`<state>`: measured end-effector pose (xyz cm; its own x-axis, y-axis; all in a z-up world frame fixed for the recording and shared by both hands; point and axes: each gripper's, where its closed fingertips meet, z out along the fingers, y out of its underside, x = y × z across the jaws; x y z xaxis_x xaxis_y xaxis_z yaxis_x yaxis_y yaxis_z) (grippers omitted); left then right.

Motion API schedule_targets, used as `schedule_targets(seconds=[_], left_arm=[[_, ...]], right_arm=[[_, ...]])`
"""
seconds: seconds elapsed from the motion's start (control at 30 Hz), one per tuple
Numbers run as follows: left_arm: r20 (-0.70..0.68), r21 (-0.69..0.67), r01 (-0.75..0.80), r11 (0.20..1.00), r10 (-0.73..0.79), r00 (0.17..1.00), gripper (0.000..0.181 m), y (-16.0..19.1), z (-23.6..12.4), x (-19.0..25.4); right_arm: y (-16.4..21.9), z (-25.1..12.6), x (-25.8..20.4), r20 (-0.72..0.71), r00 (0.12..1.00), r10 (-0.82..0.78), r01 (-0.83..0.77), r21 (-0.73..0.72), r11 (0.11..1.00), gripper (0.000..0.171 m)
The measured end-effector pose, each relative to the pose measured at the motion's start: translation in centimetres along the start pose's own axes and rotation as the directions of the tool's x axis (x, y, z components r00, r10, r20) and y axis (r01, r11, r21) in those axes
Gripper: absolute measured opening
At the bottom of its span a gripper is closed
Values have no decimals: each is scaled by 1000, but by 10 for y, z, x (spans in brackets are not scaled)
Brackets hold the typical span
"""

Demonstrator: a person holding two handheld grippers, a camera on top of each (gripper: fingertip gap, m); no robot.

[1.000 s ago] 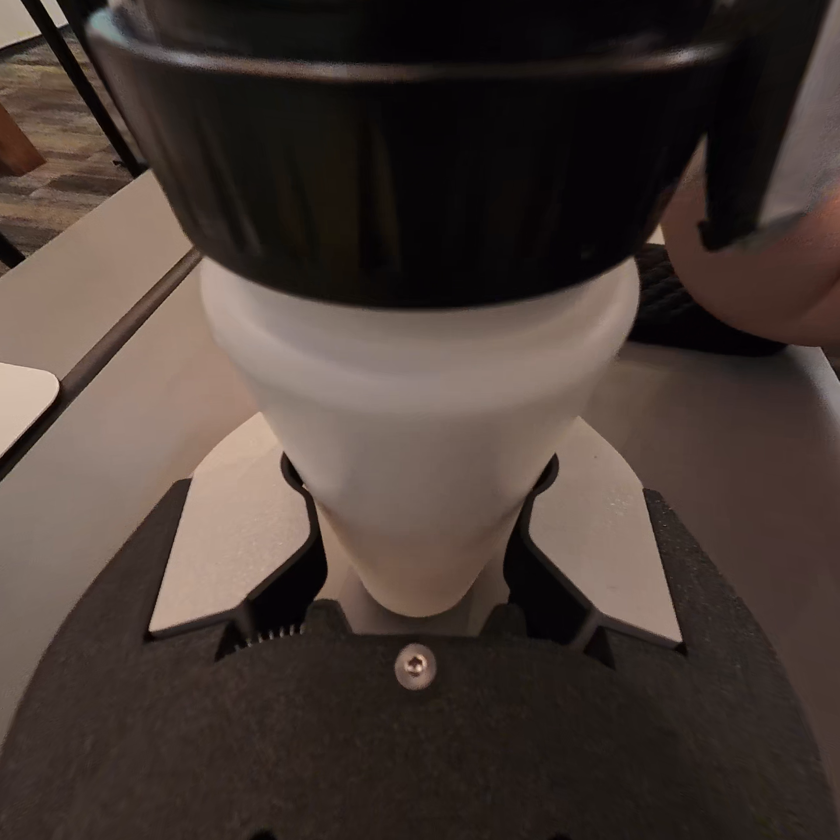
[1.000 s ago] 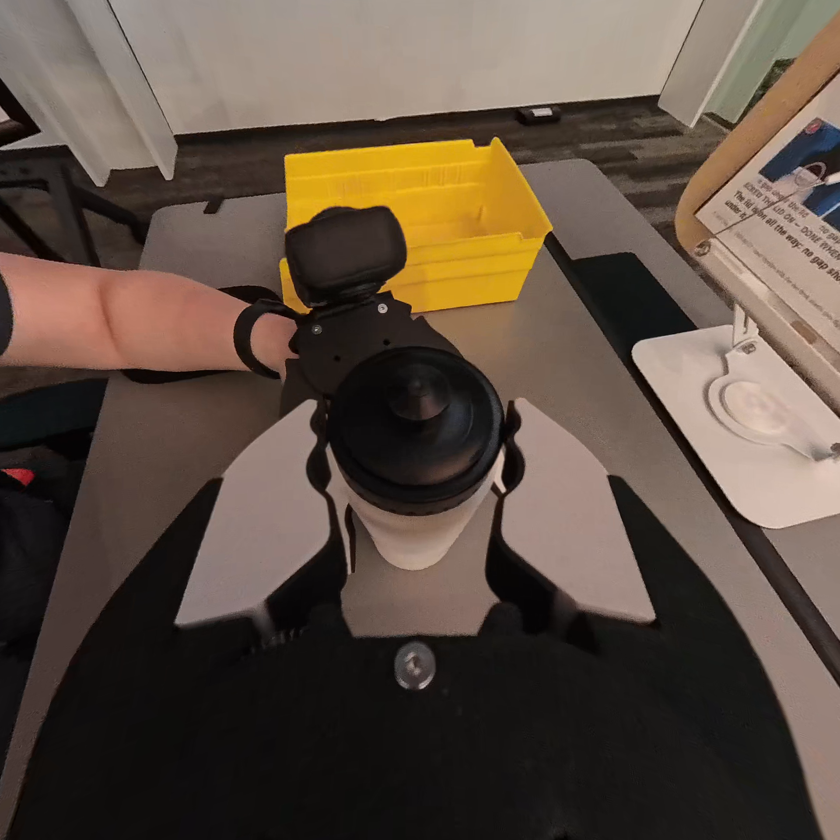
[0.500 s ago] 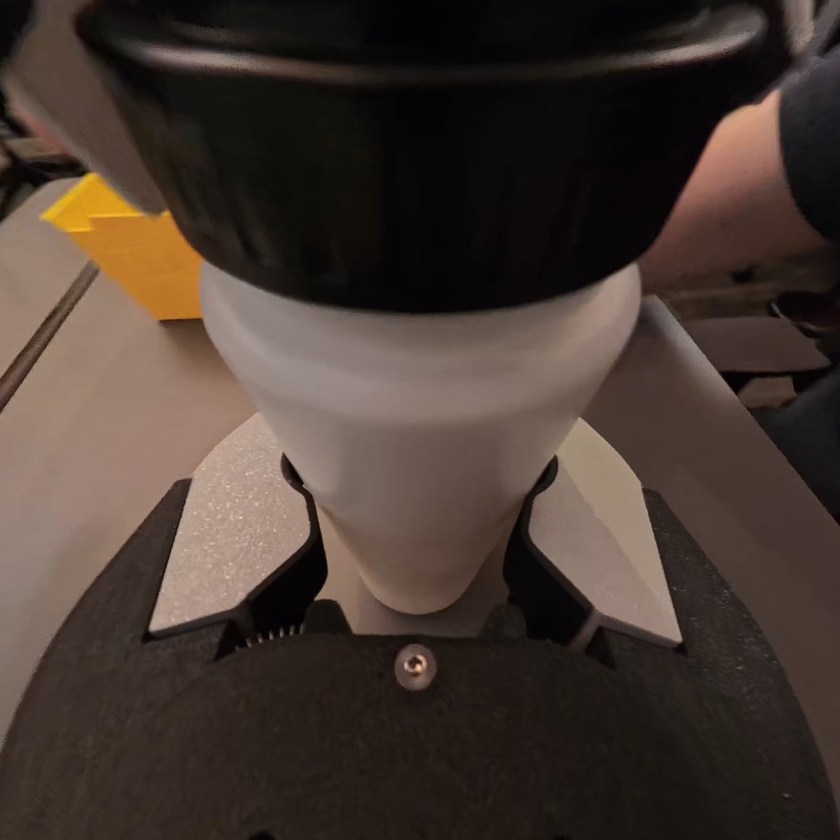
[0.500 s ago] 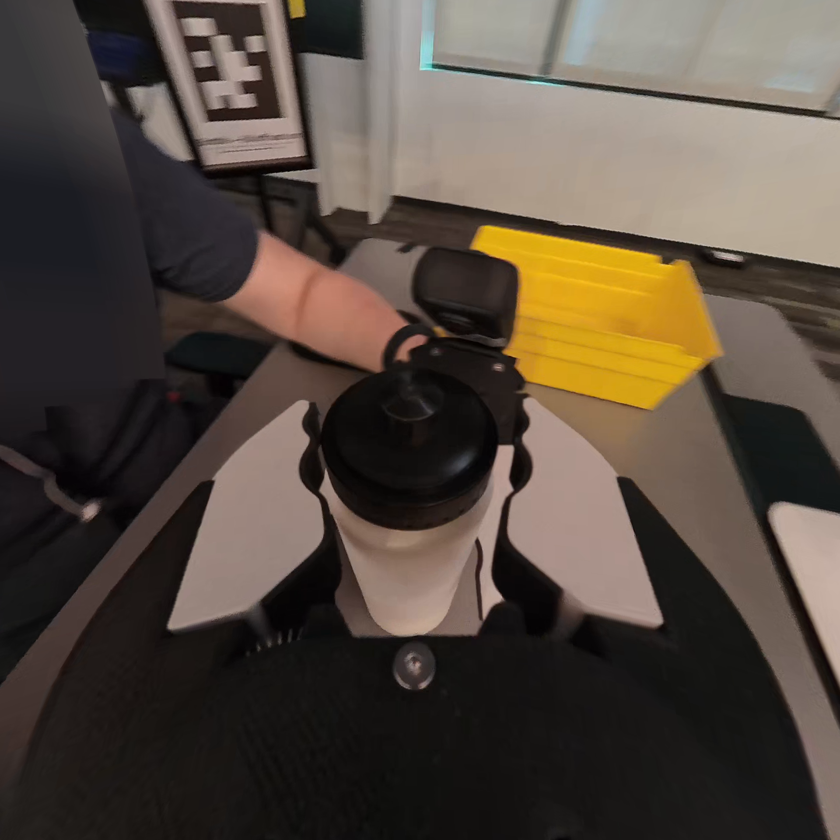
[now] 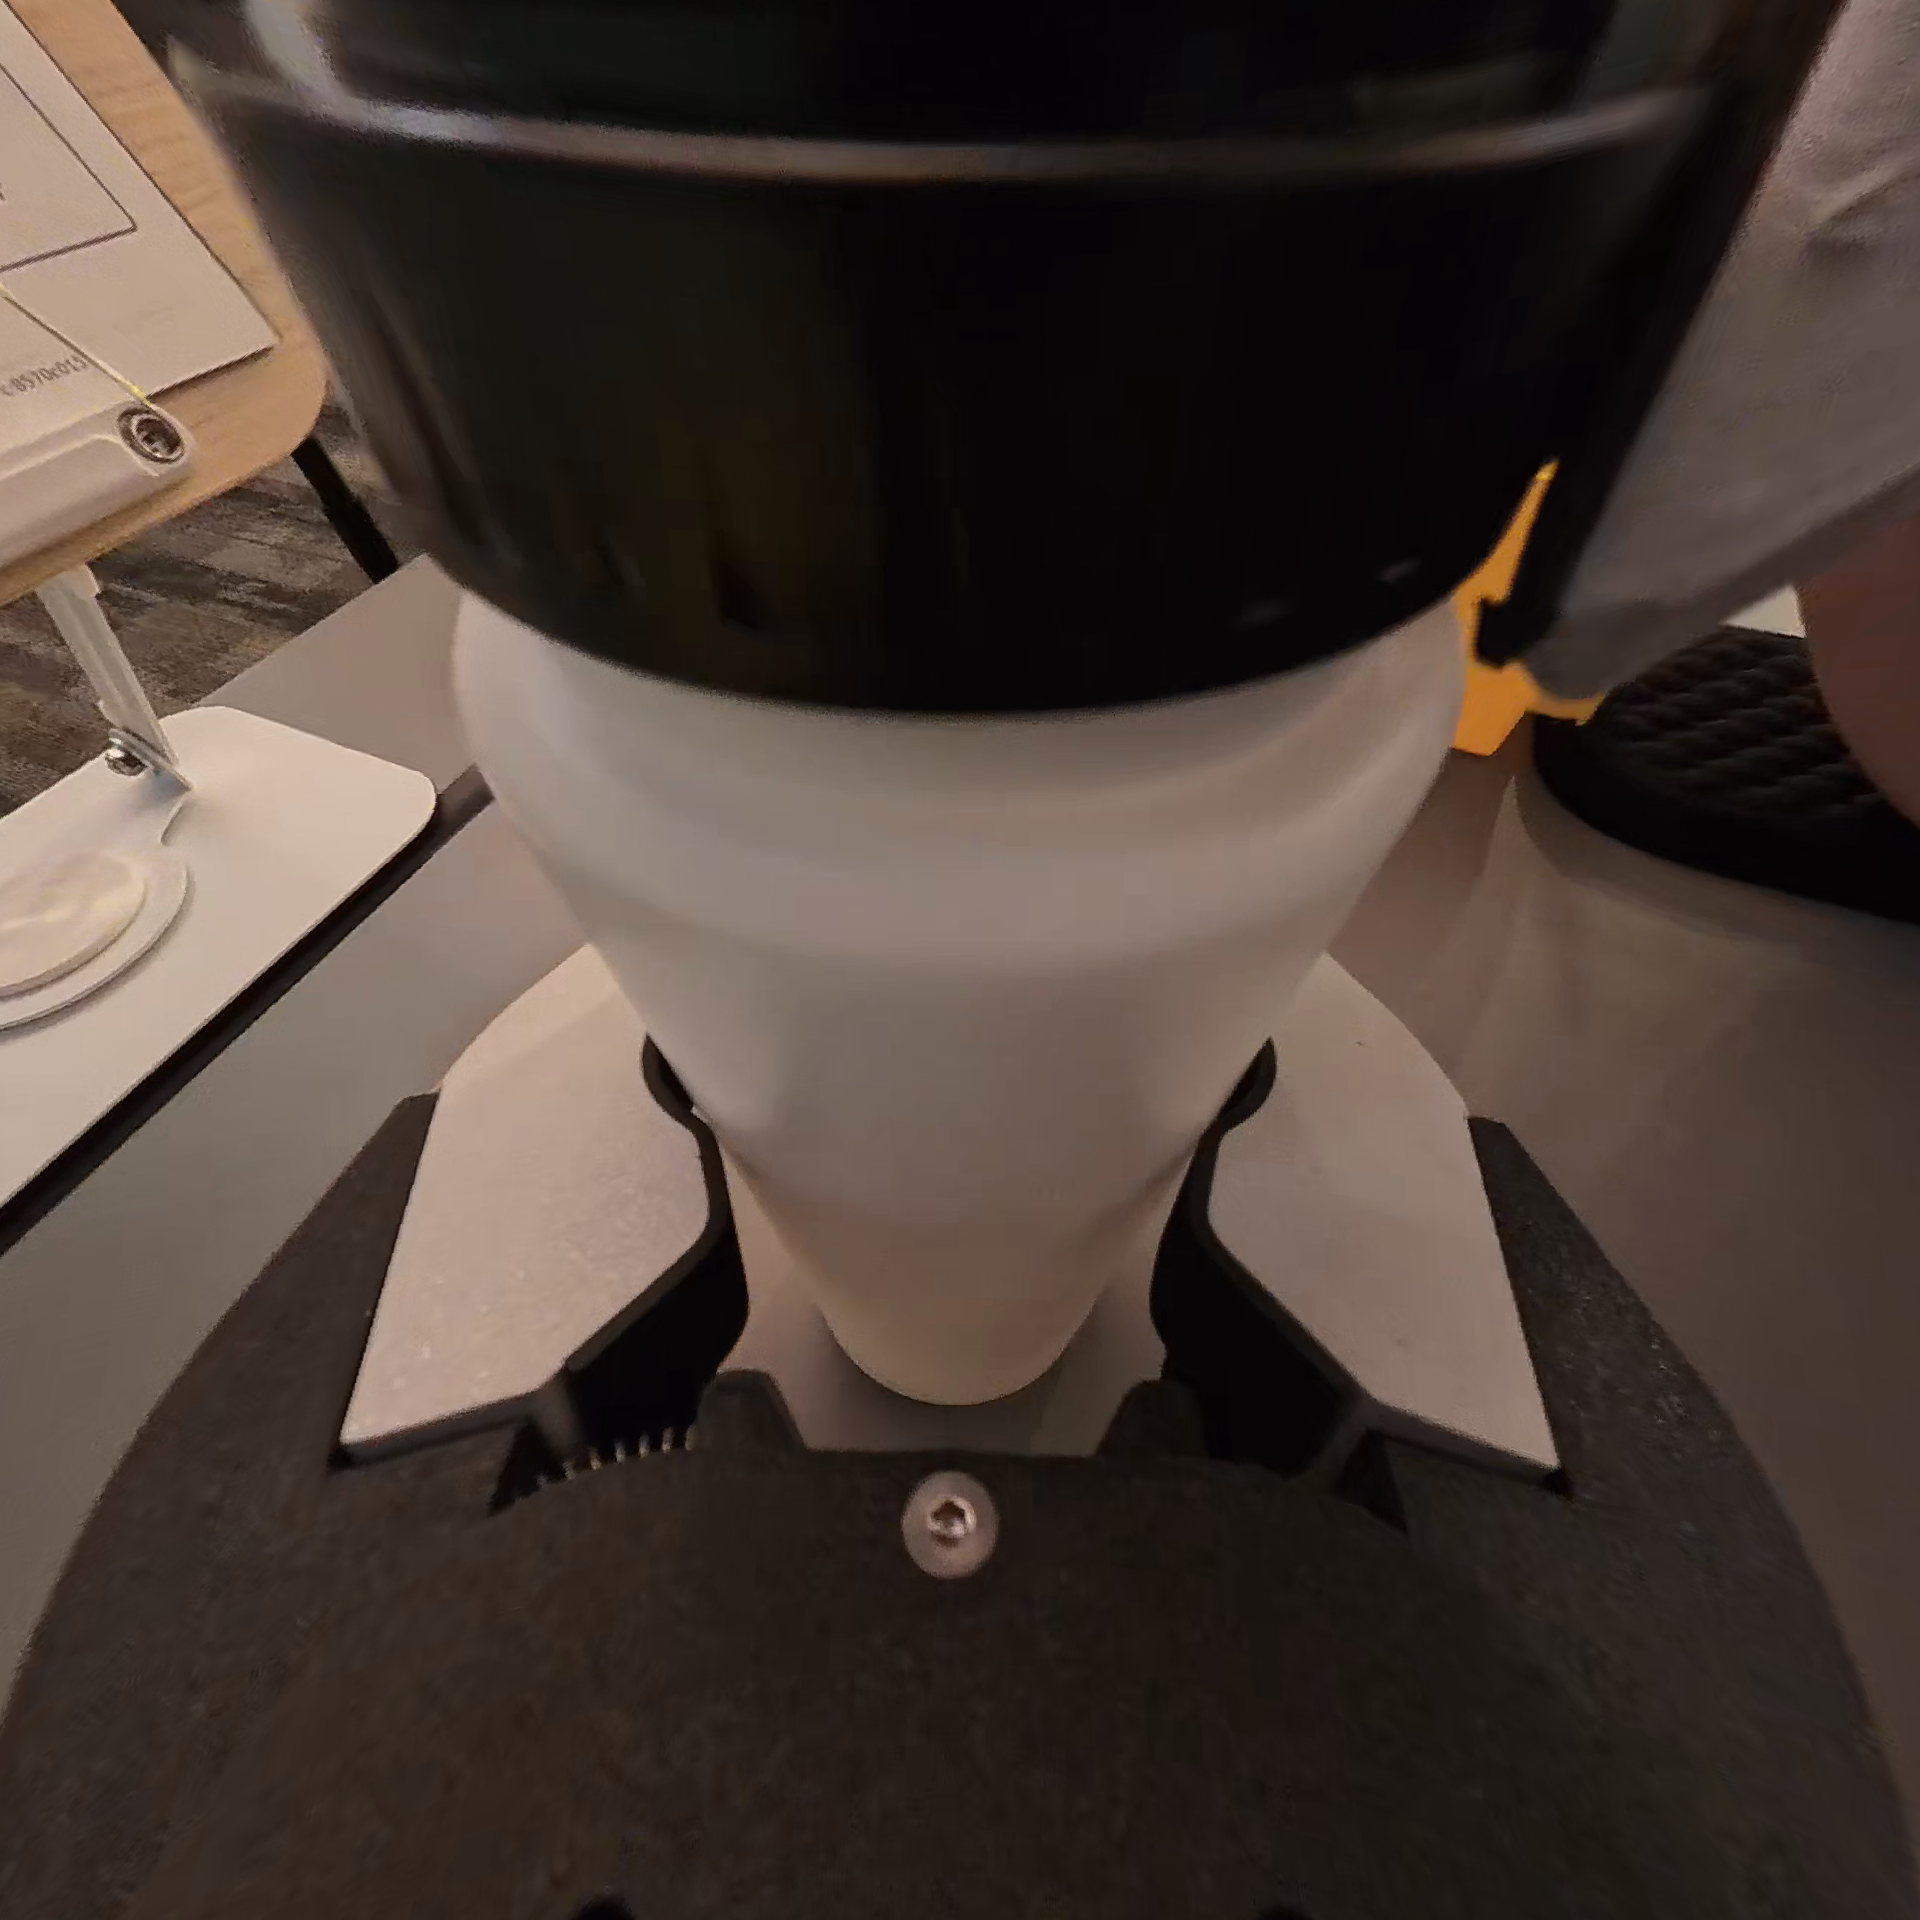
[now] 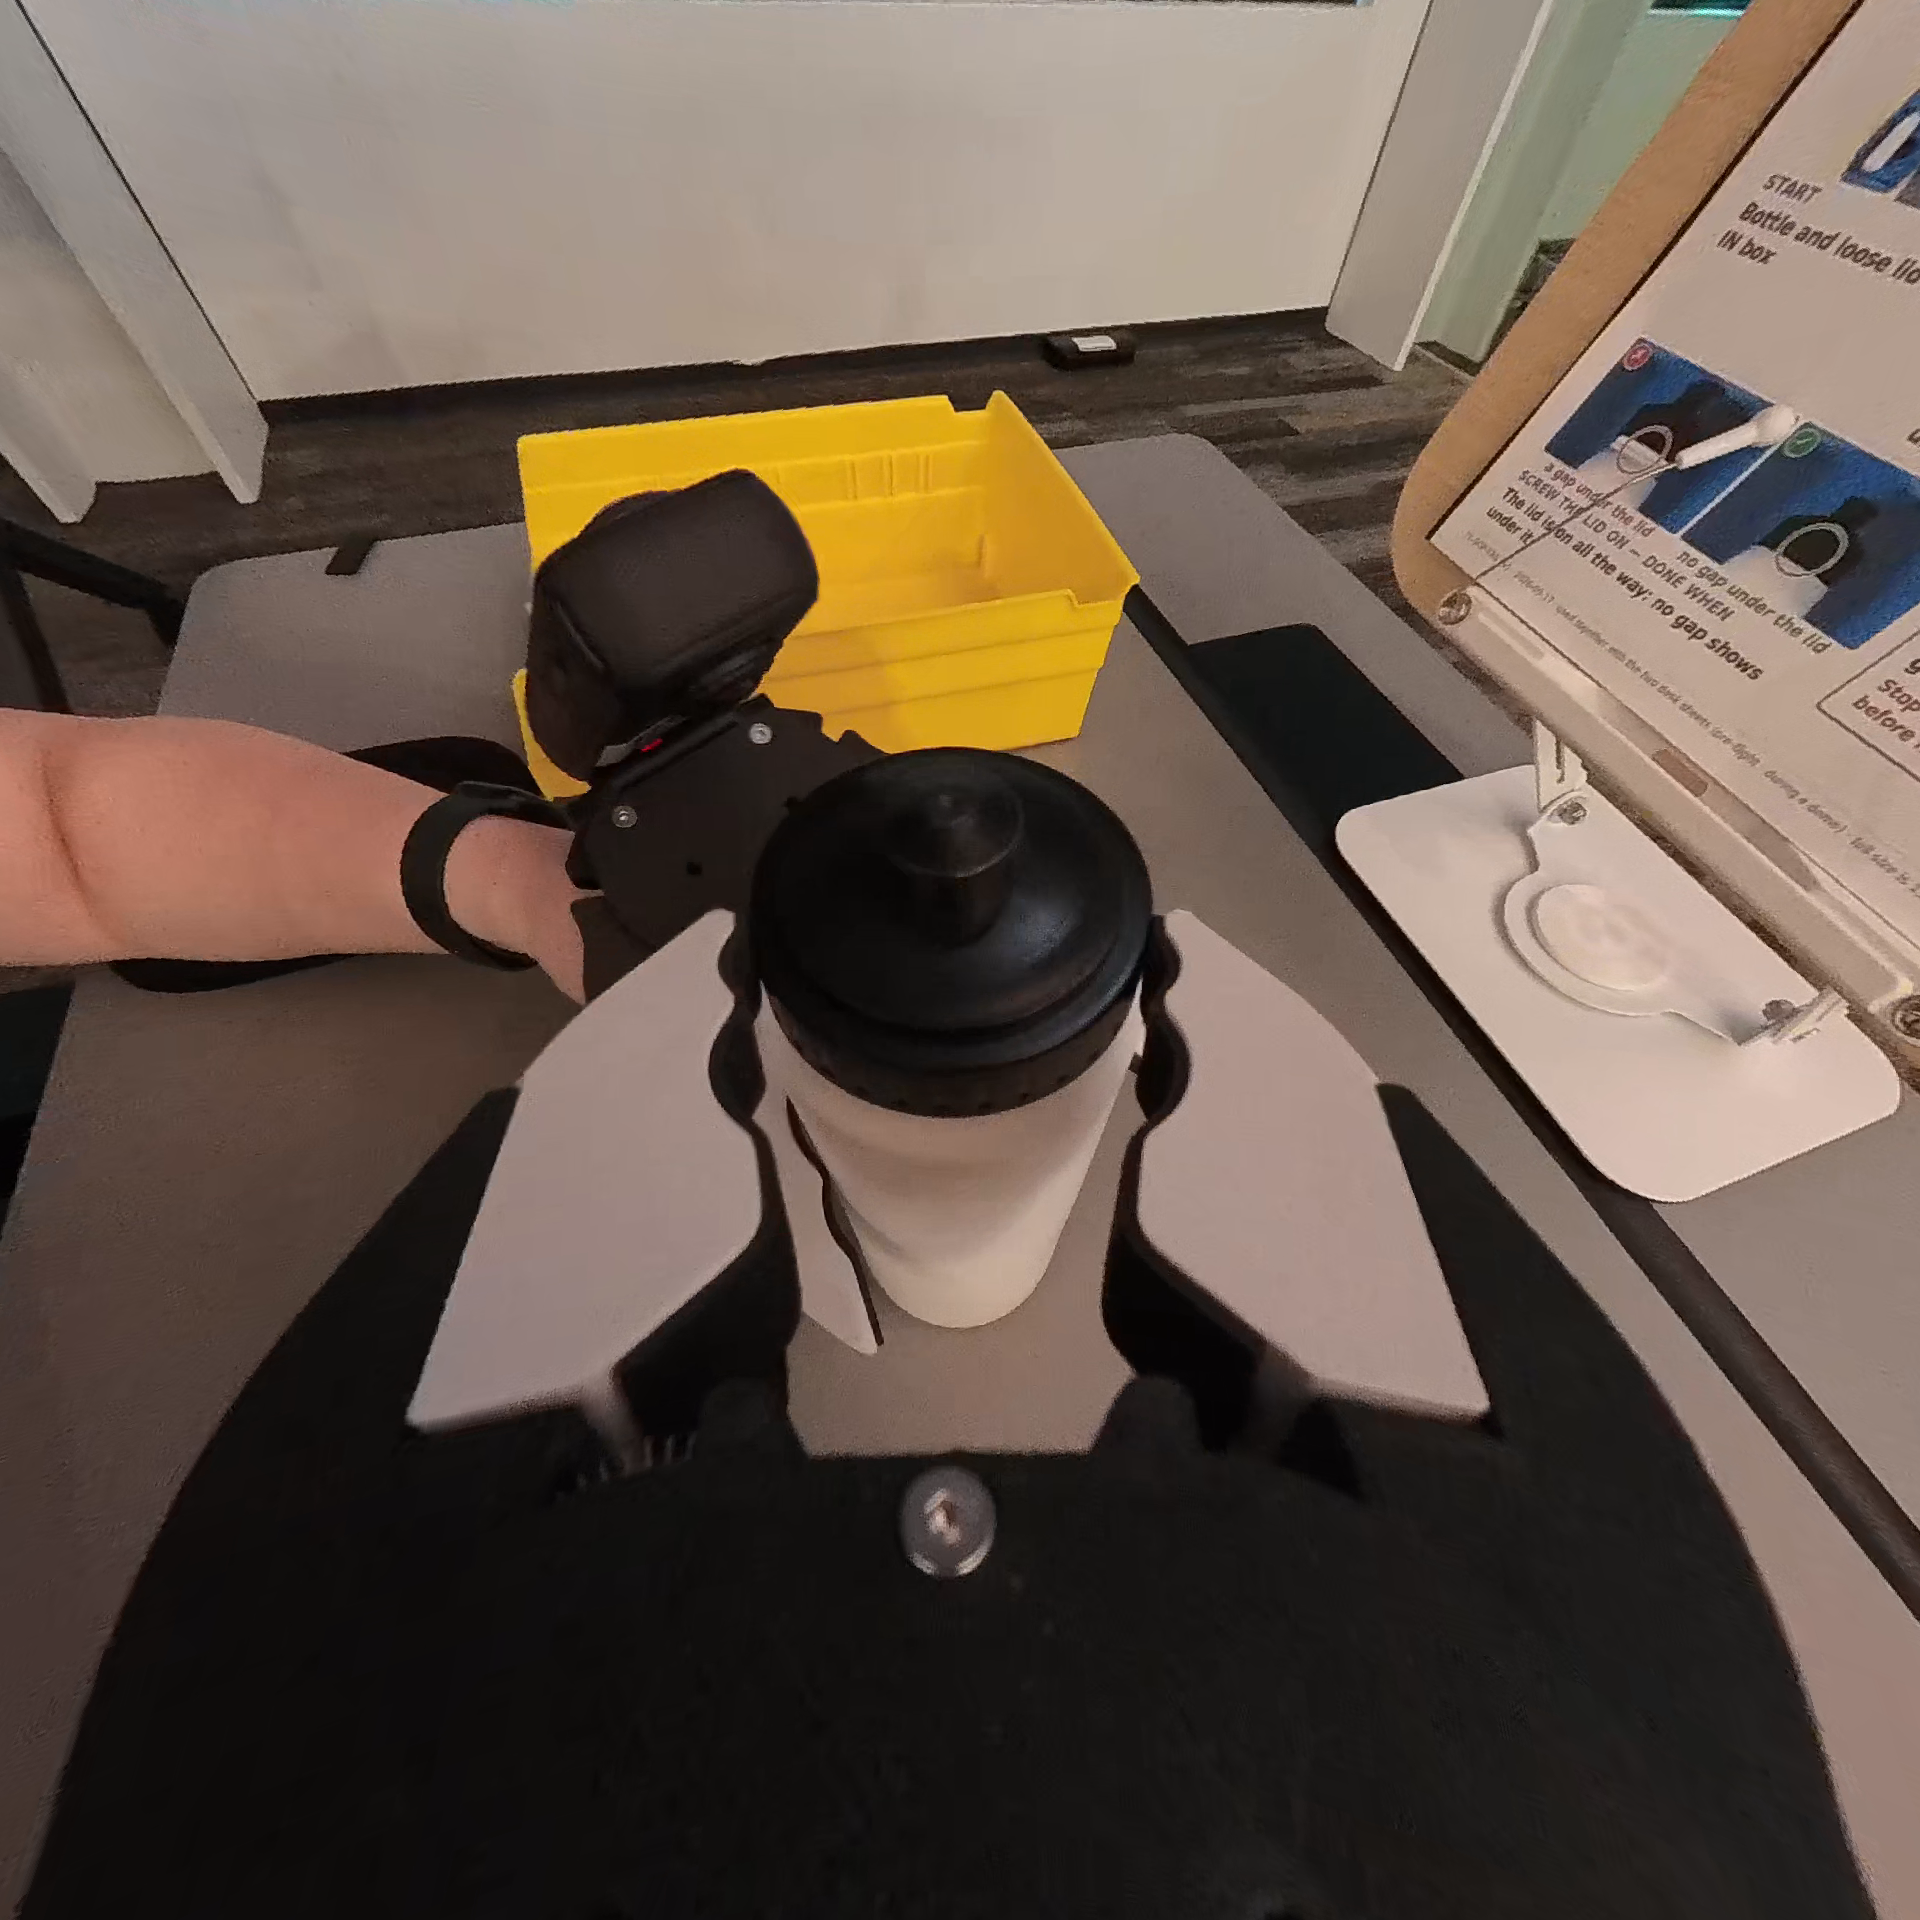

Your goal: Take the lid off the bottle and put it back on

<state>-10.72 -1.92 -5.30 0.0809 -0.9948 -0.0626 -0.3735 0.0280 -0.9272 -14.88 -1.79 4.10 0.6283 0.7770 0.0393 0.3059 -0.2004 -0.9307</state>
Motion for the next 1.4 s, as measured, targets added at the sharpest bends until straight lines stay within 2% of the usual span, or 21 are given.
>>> schedule_targets(seconds=[0.1,0.3,0.43,0.57,0.67,0.77,0.87,1.03,1.17,1.27,1.33,1.4], left_arm=[[-16,29,-11,1000,12,1000,99,0,2,3],[-81,210,48,977,-32,996,100,-10,2,10],[-106,197,6,980,15,994,99,-9,2,17],[-227,229,-56,972,110,968,99,-11,0,45],[-278,241,-63,968,131,952,99,-12,-1,56],[-237,225,-39,974,94,967,99,-13,-1,44],[-151,194,-25,981,55,987,99,-11,-2,24],[-105,153,-23,988,39,994,98,-7,0,16],[-228,161,-83,983,119,966,98,-7,-5,38],[-388,173,-146,974,204,899,98,-6,-12,73],[-477,177,-138,975,208,854,98,-6,-16,91],[-506,172,-129,977,200,839,98,-6,-16,99]], right_arm=[[4,-4,-1,59,998,-8,8,-2,1000,72],[4,-8,0,206,978,15,-38,106,994,72],[5,-11,-7,246,968,-48,15,135,991,72],[7,-24,-31,359,917,-172,116,171,978,72],[9,-31,-40,421,891,-170,107,170,980,71],[6,-28,-31,362,923,-133,89,136,987,70],[-3,-18,-15,204,974,-93,71,114,991,83],[0,-1,-9,68,996,-60,58,22,998,78],[4,-13,-24,212,970,-115,110,37,993,78],[8,-32,-56,389,879,-277,242,137,961,78],[9,-40,-71,472,827,-305,249,180,952,78],[9,-43,-79,517,802,-298,224,202,953,78]])
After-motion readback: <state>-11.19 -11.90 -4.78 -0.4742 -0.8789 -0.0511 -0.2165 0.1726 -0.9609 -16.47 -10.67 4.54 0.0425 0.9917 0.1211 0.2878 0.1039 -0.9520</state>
